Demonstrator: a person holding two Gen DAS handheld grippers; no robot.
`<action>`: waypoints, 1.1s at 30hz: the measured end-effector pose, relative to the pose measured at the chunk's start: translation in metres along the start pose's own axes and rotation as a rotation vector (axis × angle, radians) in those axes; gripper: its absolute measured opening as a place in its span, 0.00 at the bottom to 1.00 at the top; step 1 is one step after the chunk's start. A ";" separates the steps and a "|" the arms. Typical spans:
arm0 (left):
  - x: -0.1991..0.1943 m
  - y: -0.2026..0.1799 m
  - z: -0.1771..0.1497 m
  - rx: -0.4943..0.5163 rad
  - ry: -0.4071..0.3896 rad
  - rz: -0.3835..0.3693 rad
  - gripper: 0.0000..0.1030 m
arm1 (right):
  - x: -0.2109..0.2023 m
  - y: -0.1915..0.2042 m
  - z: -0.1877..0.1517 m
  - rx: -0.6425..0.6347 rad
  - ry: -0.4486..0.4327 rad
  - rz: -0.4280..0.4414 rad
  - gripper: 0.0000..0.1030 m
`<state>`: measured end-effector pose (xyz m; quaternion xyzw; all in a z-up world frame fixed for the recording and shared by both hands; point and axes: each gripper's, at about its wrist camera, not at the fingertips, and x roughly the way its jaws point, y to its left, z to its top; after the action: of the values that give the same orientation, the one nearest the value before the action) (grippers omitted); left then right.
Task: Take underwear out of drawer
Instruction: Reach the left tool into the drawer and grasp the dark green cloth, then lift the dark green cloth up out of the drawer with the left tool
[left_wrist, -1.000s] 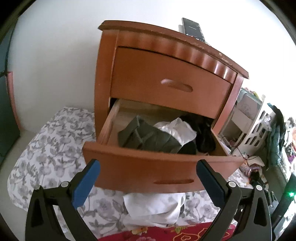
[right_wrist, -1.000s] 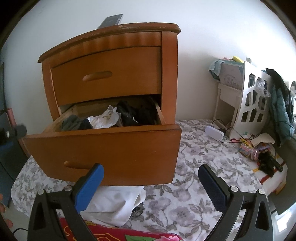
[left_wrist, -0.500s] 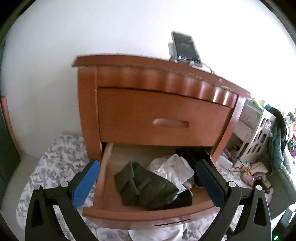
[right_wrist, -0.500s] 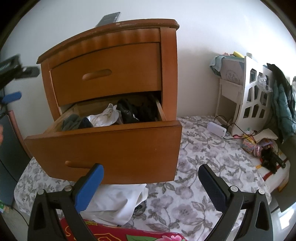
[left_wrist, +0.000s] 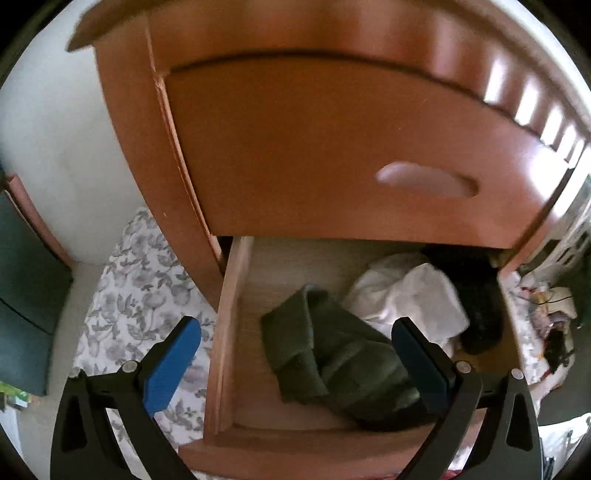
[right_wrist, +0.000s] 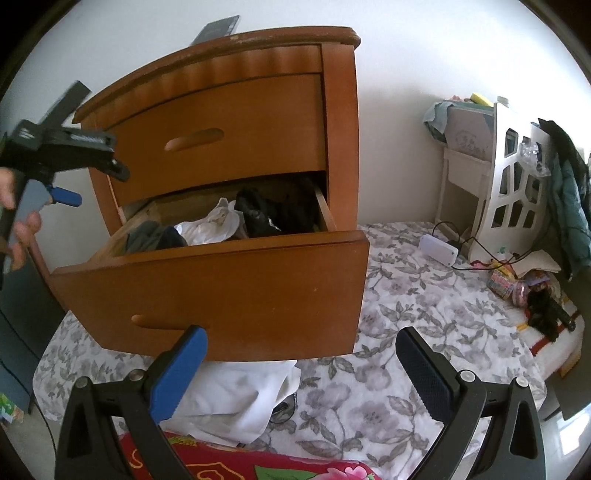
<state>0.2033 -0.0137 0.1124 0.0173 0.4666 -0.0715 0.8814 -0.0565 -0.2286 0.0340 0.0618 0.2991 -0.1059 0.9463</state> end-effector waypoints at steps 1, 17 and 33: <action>0.007 0.001 0.000 -0.008 0.015 0.008 0.99 | 0.001 -0.001 0.000 0.003 0.004 0.002 1.00; 0.074 -0.002 -0.011 -0.048 0.181 0.047 0.39 | 0.004 -0.004 -0.001 0.022 0.022 0.019 1.00; 0.045 0.013 -0.030 -0.106 0.017 0.009 0.11 | 0.003 -0.004 -0.001 0.020 0.019 0.013 1.00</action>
<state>0.2054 -0.0029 0.0572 -0.0270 0.4769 -0.0425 0.8775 -0.0555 -0.2324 0.0308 0.0743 0.3066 -0.1024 0.9434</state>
